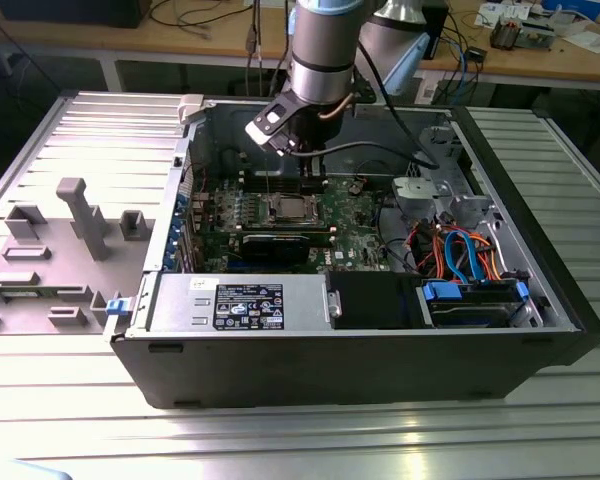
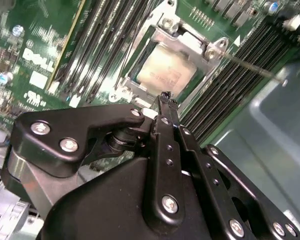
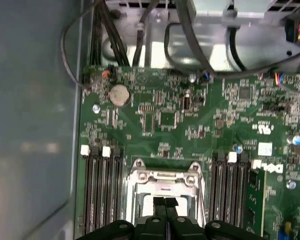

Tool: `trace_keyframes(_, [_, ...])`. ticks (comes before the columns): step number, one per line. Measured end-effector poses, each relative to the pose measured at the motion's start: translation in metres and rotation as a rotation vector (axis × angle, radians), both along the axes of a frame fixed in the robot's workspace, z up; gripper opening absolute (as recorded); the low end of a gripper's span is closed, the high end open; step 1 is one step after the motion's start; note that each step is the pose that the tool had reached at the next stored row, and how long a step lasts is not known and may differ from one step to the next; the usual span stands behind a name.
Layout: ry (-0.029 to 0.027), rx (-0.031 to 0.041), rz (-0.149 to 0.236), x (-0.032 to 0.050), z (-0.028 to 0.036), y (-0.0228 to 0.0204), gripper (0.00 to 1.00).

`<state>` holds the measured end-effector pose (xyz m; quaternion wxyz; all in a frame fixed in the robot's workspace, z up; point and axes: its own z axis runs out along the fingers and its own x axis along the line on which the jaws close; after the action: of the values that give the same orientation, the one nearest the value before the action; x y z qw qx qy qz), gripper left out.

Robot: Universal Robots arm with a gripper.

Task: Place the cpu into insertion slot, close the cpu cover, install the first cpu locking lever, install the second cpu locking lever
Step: 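Close the cpu cover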

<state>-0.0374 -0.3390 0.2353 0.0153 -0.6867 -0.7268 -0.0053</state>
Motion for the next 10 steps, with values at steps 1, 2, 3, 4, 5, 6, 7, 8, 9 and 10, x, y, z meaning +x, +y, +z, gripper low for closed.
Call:
trace_keyframes(1, [-0.0001, 0.0, 0.0, -0.0033, -0.0005, 0.0, 0.11])
trace_keyframes(2, [-0.0002, 0.0002, 0.0, -0.0087, -0.0016, 0.0001, 0.11])
trace_keyframes(3, [-0.0003, 0.0003, 0.0, -0.0142, -0.0026, 0.0001, 0.11])
trace_keyframes(4, [-0.0003, 0.0004, 0.0, -0.018, -0.0033, 0.0001, 0.11])
trace_keyframes(5, [-0.0003, 0.0004, 0.0, -0.0207, -0.0037, 0.0001, 0.11])
trace_keyframes(6, [-0.0003, 0.0003, 0.0, -0.0249, -0.0045, 0.0001, 0.11])
trace_keyframes(7, [-0.0002, 0.0001, 0.0, -0.0293, -0.006, 0.0001, 0.11])
trace_keyframes(8, [-0.0002, 0.0001, 0.001, -0.0321, -0.0088, 0.0001, 0.11])
trace_keyframes(9, [-0.0003, 0.0002, 0.001, -0.0326, -0.0103, 0.0001, 0.11])
trace_keyframes(10, [-0.0003, 0.0002, 0.001, -0.0329, -0.0119, 0.0001, 0.11])
